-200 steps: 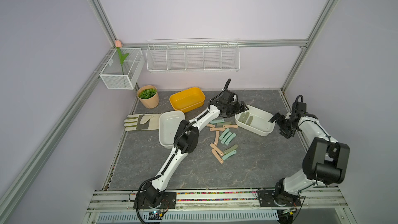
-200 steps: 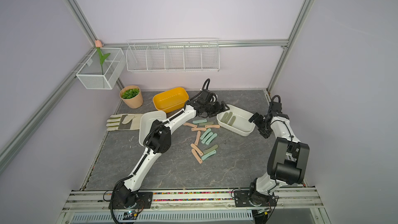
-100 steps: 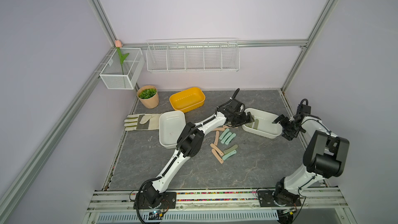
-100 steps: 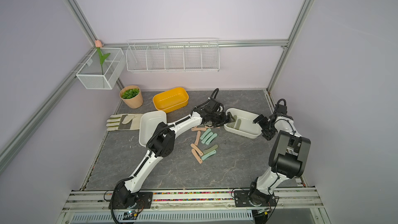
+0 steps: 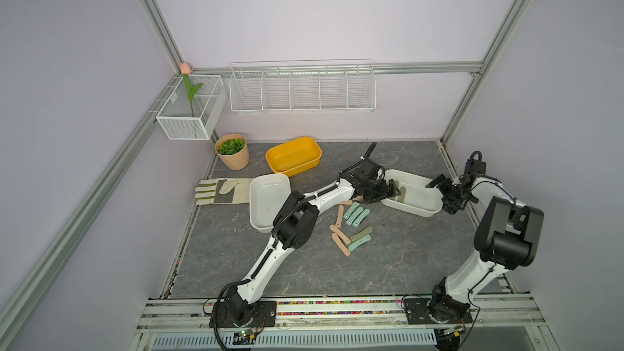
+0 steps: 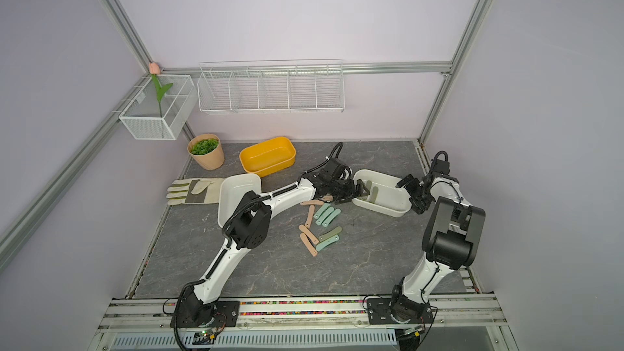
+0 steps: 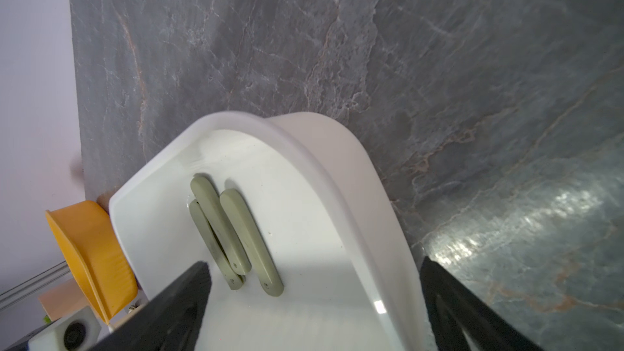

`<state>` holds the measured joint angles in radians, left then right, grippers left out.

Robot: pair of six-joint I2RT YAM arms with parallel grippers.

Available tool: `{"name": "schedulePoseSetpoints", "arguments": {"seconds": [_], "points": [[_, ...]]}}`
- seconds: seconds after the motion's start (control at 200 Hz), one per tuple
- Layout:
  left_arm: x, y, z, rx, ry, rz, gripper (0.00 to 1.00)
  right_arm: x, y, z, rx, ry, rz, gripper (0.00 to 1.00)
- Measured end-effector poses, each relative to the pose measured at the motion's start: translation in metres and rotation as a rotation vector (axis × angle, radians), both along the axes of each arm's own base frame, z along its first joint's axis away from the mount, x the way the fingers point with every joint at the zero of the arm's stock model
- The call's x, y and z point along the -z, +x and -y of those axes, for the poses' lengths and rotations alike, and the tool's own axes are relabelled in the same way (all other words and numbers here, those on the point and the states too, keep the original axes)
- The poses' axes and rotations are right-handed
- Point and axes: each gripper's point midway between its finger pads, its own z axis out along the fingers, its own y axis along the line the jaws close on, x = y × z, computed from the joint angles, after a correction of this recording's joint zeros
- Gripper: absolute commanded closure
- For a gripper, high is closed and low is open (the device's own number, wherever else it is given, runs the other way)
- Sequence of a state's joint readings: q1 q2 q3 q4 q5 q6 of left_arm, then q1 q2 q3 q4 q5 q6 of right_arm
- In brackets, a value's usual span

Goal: Place the fruit knives into the storage box by color
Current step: Move the storage box to the center of the board.

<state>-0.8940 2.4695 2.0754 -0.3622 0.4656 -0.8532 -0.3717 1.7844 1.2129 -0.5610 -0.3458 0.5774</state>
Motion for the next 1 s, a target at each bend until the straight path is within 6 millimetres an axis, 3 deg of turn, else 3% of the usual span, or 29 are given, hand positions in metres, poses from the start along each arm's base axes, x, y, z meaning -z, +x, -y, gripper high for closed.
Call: {"name": "schedulePoseSetpoints", "arguments": {"seconds": [0.305,0.58,0.74,0.85,1.0], "points": [[0.0,-0.01,-0.01,0.003,0.008,-0.006,0.01,-0.011,0.03,0.007,0.018,0.018,0.063,0.0],[-0.009,-0.019,-0.024,-0.001,0.01,-0.003,0.01,-0.015,0.044,0.011,0.027,0.016,0.085,0.0],[-0.016,-0.019,-0.038,-0.024,0.018,0.006,0.01,-0.009,0.037,0.02,0.056,-0.046,0.041,0.0],[-0.026,-0.018,-0.05,-0.038,0.02,0.021,0.01,-0.011,0.022,0.024,0.078,-0.093,0.017,0.0],[-0.047,-0.015,-0.071,-0.064,0.013,0.061,0.01,-0.05,0.002,0.022,0.085,-0.161,0.07,0.0]]}}
